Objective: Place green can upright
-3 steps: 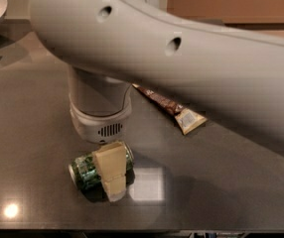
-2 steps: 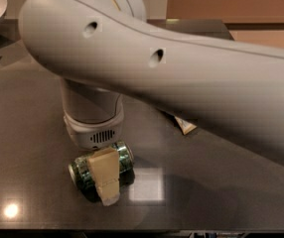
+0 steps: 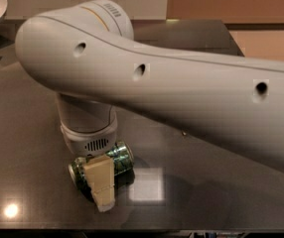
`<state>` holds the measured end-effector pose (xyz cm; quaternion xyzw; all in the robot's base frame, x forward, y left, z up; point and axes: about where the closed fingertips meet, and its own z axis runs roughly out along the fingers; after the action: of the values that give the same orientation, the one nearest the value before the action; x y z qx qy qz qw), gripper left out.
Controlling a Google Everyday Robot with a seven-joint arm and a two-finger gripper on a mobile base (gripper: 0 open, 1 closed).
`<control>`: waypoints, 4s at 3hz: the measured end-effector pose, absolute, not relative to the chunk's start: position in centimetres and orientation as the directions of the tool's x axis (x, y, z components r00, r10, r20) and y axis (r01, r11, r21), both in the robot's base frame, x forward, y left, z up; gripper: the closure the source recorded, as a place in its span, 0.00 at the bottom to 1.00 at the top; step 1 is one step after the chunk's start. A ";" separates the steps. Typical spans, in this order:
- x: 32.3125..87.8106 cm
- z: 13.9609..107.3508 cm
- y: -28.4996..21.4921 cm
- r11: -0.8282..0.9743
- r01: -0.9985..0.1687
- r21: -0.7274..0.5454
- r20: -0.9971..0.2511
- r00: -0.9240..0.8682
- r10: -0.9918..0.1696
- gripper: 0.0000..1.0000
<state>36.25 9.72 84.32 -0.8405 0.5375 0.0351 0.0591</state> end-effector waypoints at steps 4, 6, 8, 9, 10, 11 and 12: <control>37.2 85.8 9.6 -0.401 -0.915 -0.051 -0.179 0.404 -0.897 0.87; 40.2 90.6 9.4 -0.358 -0.932 -0.055 -0.440 0.345 -0.829 1.00; 40.1 93.1 9.1 -0.226 -0.971 -0.074 -0.714 0.209 -0.668 1.00; 40.3 93.4 8.4 -0.116 -0.990 -0.077 -0.805 0.130 -0.578 1.00; 40.6 92.8 7.8 -0.034 -0.997 -0.063 -0.877 0.071 -0.475 1.00; 41.1 91.9 7.2 0.029 -0.999 -0.031 -0.931 0.019 -0.366 1.00; 41.6 91.3 6.5 0.062 -0.998 -0.006 -0.961 -0.011 -0.275 1.00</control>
Offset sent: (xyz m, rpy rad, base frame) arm 0.0024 -0.0012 -0.0053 -0.0016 0.0324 -0.0056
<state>41.58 6.49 91.26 -0.5481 0.5807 0.4105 0.4403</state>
